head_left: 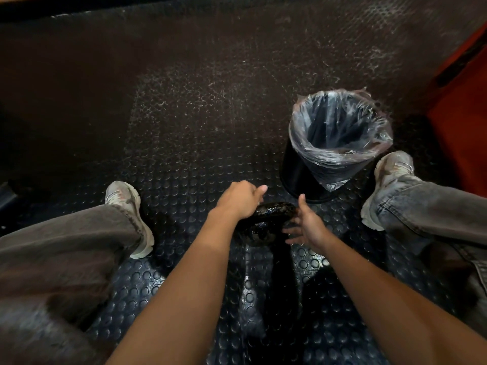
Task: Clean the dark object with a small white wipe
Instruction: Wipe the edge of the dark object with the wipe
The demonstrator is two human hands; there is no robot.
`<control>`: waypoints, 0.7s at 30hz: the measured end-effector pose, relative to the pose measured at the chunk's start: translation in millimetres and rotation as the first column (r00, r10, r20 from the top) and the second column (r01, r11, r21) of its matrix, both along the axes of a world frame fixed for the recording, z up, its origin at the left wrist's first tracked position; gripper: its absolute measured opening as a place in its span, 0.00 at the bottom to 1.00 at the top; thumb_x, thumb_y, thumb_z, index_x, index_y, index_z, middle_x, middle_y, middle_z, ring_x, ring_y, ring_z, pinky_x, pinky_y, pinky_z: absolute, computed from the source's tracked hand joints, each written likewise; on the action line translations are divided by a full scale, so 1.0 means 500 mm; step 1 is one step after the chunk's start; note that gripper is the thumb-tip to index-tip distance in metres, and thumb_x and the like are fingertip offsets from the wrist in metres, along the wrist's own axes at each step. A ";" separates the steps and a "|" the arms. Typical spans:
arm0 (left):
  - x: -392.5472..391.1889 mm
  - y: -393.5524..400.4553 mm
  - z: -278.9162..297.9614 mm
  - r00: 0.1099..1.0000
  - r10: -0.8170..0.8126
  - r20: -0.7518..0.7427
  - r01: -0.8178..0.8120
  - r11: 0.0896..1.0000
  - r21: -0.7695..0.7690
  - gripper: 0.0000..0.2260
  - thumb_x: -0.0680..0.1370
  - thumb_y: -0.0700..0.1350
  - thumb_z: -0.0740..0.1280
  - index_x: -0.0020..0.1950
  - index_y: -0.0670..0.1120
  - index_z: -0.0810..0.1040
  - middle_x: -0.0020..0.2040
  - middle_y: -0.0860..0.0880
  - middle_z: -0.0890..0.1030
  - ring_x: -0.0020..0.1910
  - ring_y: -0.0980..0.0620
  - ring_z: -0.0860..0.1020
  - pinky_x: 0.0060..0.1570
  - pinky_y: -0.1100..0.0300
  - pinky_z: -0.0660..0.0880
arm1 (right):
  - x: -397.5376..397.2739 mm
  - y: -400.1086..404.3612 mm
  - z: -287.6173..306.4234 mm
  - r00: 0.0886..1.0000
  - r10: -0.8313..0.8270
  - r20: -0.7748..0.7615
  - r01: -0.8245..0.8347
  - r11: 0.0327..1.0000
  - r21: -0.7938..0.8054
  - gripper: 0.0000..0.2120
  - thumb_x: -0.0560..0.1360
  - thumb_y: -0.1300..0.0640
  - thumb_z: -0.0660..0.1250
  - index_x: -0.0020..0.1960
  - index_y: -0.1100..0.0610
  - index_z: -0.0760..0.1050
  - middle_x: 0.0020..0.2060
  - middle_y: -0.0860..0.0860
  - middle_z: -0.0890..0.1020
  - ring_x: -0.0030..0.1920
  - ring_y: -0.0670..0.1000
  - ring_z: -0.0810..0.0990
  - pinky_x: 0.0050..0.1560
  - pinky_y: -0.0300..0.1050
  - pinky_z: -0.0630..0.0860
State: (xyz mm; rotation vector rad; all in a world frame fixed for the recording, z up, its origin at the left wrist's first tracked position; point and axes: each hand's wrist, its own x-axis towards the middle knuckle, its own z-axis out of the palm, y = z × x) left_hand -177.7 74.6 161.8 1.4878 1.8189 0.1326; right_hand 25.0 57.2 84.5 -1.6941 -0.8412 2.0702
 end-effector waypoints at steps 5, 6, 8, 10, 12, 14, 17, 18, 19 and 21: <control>0.027 -0.005 0.009 0.988 -0.074 0.134 0.058 0.992 0.113 0.22 0.84 0.61 0.56 0.51 0.53 0.86 0.39 0.54 0.83 0.50 0.53 0.80 0.54 0.55 0.74 | -0.002 0.001 0.000 1.000 0.000 -0.008 0.000 1.000 0.008 0.44 0.72 0.22 0.46 0.76 0.49 0.67 0.66 0.55 0.78 0.59 0.59 0.82 0.58 0.63 0.79; 0.015 -0.018 0.005 0.982 -0.050 0.184 0.022 0.989 0.149 0.21 0.83 0.62 0.56 0.50 0.55 0.86 0.40 0.55 0.84 0.49 0.56 0.81 0.55 0.56 0.74 | -0.001 0.001 -0.002 1.000 0.003 -0.007 -0.003 1.000 0.008 0.45 0.71 0.22 0.46 0.76 0.50 0.67 0.67 0.56 0.78 0.59 0.59 0.82 0.58 0.63 0.79; -0.020 -0.049 -0.009 0.962 0.031 0.273 -0.089 0.975 0.205 0.19 0.83 0.61 0.57 0.50 0.56 0.86 0.44 0.58 0.86 0.49 0.61 0.81 0.56 0.60 0.75 | 0.000 0.002 -0.003 1.000 0.004 -0.008 -0.004 1.000 0.006 0.48 0.69 0.21 0.47 0.78 0.50 0.64 0.69 0.57 0.76 0.59 0.59 0.82 0.57 0.63 0.79; -0.051 -0.072 -0.024 0.948 0.115 0.298 -0.185 0.957 0.221 0.19 0.84 0.60 0.57 0.49 0.56 0.87 0.44 0.58 0.86 0.48 0.62 0.81 0.54 0.61 0.75 | 0.001 0.002 0.000 1.000 -0.005 -0.014 0.005 1.000 0.002 0.48 0.69 0.21 0.48 0.80 0.49 0.60 0.72 0.58 0.73 0.59 0.60 0.82 0.55 0.62 0.80; -0.063 -0.074 -0.032 0.956 0.139 0.258 -0.190 0.964 0.184 0.20 0.84 0.60 0.56 0.49 0.56 0.86 0.41 0.56 0.85 0.45 0.60 0.81 0.51 0.60 0.75 | -0.001 0.001 0.003 1.000 -0.009 -0.021 0.009 1.000 0.004 0.47 0.70 0.21 0.48 0.80 0.49 0.60 0.72 0.57 0.73 0.60 0.60 0.81 0.56 0.62 0.80; -0.050 -0.055 -0.027 0.964 0.107 0.242 -0.142 0.981 0.129 0.21 0.84 0.60 0.55 0.49 0.56 0.86 0.39 0.57 0.83 0.44 0.60 0.79 0.48 0.59 0.73 | 0.001 0.000 0.003 1.000 -0.011 -0.017 0.011 1.000 0.006 0.45 0.71 0.22 0.47 0.78 0.49 0.63 0.70 0.56 0.75 0.60 0.60 0.82 0.58 0.63 0.79; -0.013 -0.021 -0.015 0.969 0.025 0.245 -0.059 0.989 0.135 0.21 0.84 0.61 0.55 0.49 0.56 0.86 0.40 0.59 0.84 0.45 0.62 0.79 0.54 0.59 0.73 | 0.001 0.000 0.002 1.000 0.000 -0.005 0.000 1.000 0.006 0.49 0.67 0.20 0.48 0.77 0.49 0.66 0.67 0.55 0.78 0.58 0.59 0.82 0.56 0.61 0.80; -0.004 -0.015 -0.012 0.969 0.004 0.248 -0.041 0.989 0.146 0.21 0.84 0.61 0.55 0.48 0.57 0.86 0.41 0.59 0.85 0.46 0.61 0.80 0.57 0.58 0.74 | 0.000 0.001 0.000 1.000 0.000 0.000 0.000 1.000 0.006 0.49 0.67 0.19 0.48 0.77 0.49 0.66 0.66 0.54 0.79 0.58 0.59 0.83 0.55 0.61 0.81; 0.000 -0.014 -0.010 0.965 -0.002 0.263 -0.039 0.988 0.149 0.21 0.84 0.62 0.55 0.48 0.57 0.86 0.43 0.60 0.86 0.47 0.61 0.81 0.59 0.57 0.74 | -0.001 0.001 0.000 1.000 0.001 0.003 -0.001 1.000 0.006 0.49 0.66 0.19 0.48 0.76 0.49 0.67 0.65 0.54 0.79 0.58 0.59 0.83 0.54 0.60 0.81; -0.007 -0.031 -0.008 0.948 0.032 0.316 -0.084 0.985 0.153 0.21 0.84 0.61 0.55 0.48 0.57 0.86 0.44 0.60 0.86 0.47 0.61 0.82 0.58 0.59 0.75 | 0.000 0.001 0.000 1.000 0.006 0.001 -0.006 1.000 0.004 0.49 0.67 0.20 0.48 0.75 0.50 0.68 0.65 0.53 0.80 0.58 0.59 0.82 0.57 0.62 0.80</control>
